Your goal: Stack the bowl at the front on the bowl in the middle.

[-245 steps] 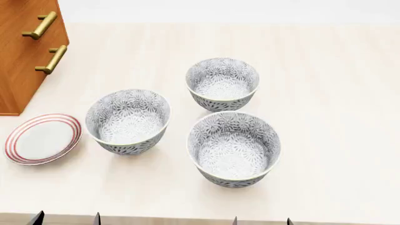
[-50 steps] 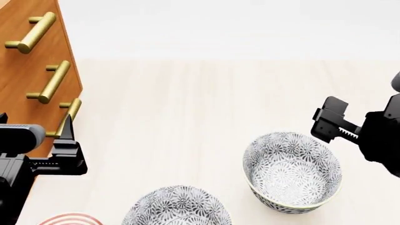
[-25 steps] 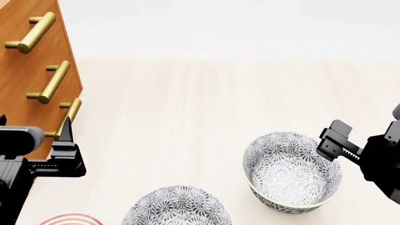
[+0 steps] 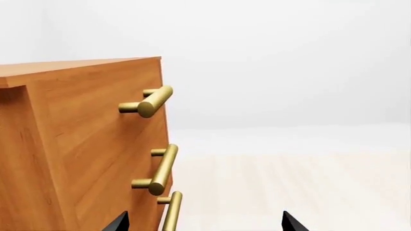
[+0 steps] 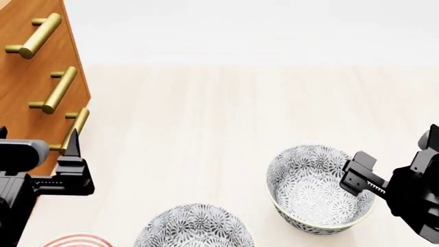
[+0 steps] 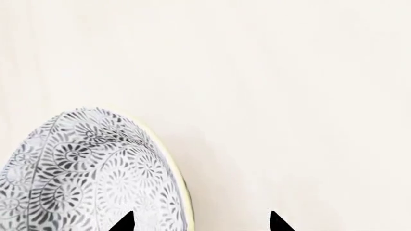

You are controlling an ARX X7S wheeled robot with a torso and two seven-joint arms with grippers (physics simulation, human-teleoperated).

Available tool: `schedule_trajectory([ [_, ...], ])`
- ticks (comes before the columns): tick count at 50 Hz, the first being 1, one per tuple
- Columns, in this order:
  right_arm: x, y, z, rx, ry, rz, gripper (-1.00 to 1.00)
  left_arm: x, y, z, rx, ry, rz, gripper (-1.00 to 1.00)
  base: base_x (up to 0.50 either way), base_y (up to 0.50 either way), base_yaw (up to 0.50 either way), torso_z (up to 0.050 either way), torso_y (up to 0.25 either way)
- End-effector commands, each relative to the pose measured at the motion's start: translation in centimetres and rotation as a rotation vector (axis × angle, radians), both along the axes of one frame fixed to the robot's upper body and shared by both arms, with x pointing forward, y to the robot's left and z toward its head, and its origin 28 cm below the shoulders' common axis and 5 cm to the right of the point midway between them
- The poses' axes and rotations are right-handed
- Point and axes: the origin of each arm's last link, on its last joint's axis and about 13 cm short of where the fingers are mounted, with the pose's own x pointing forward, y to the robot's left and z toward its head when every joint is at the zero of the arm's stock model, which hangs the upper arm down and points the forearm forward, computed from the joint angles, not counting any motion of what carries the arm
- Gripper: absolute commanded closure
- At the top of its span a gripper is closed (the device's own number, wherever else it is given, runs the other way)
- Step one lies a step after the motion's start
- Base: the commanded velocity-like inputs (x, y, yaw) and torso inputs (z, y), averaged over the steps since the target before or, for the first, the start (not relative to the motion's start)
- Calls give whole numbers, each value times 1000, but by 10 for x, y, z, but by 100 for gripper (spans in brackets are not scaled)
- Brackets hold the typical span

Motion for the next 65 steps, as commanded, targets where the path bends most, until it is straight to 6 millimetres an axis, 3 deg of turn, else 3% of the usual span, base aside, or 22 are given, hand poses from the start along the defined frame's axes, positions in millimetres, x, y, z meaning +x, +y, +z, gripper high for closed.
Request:
schedule_trajectory([
  [1,-1,4,-9,2,22,19,-100,0,0,-2,4,4,-2,-100,0,0,0,0,0],
  [40,-3,13,-23,-3,65,74,-100,-1,-1,-1,4,2,-2,-100,0,0,0,0,0],
  [41,-3,13,-23,-6,63,71,100,0,-1,-1,3,2,-2,-100,0,0,0,0,0],
  [60,-3,14,-25,-4,68,74,100,0,-1,-3,3,7,-2,-100,0,0,0,0,0],
  [65,3,15,-6,-18,36,82,100,0,-1,-2,3,6,-2,-100,0,0,0,0,0],
])
